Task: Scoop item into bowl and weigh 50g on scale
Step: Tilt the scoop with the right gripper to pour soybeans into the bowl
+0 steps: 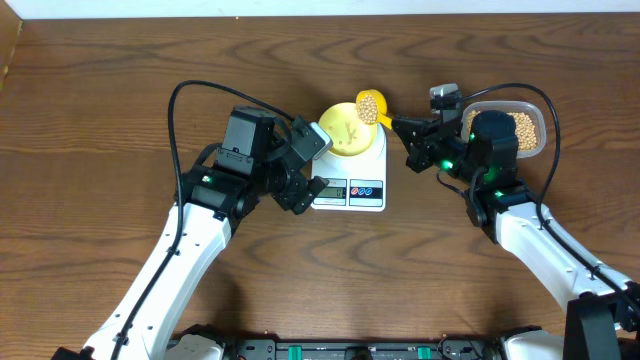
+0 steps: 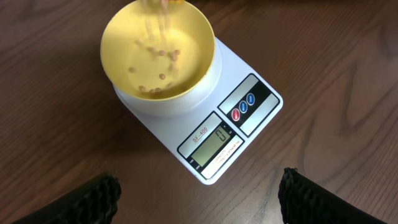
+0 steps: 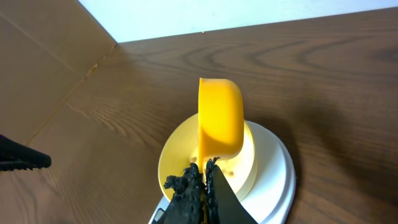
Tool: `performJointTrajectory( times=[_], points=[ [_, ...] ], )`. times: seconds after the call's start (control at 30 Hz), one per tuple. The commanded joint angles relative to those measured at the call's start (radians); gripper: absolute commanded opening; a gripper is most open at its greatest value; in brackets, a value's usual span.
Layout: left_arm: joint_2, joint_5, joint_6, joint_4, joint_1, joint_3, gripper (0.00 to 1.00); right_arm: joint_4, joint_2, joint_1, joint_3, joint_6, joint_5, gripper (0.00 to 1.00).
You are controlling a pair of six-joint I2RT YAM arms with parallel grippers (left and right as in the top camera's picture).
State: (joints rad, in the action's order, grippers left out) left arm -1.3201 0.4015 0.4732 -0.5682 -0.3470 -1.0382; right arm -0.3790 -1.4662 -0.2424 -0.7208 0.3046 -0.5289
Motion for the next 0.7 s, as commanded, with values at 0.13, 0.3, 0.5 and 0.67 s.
performJointTrajectory(
  times=[0.13, 0.3, 0.5, 0.67],
  points=[
    [0.007, -0.002, 0.016, 0.0, 0.005, 0.007, 0.84, -0.002, -0.01, -0.008, -0.01, -0.06, 0.003, 0.01],
    [0.007, -0.002, 0.016, 0.0, 0.005, 0.007, 0.84, -0.002, -0.01, -0.008, -0.01, -0.06, 0.003, 0.01],
    [0.007, -0.002, 0.016, 0.0, 0.005, 0.007, 0.84, -0.003, -0.01, -0.008, -0.01, -0.078, 0.003, 0.01],
    [0.007, -0.002, 0.016, 0.0, 0.005, 0.007, 0.84, -0.003, -0.01, -0.008, -0.01, -0.084, 0.003, 0.01]
  ],
)
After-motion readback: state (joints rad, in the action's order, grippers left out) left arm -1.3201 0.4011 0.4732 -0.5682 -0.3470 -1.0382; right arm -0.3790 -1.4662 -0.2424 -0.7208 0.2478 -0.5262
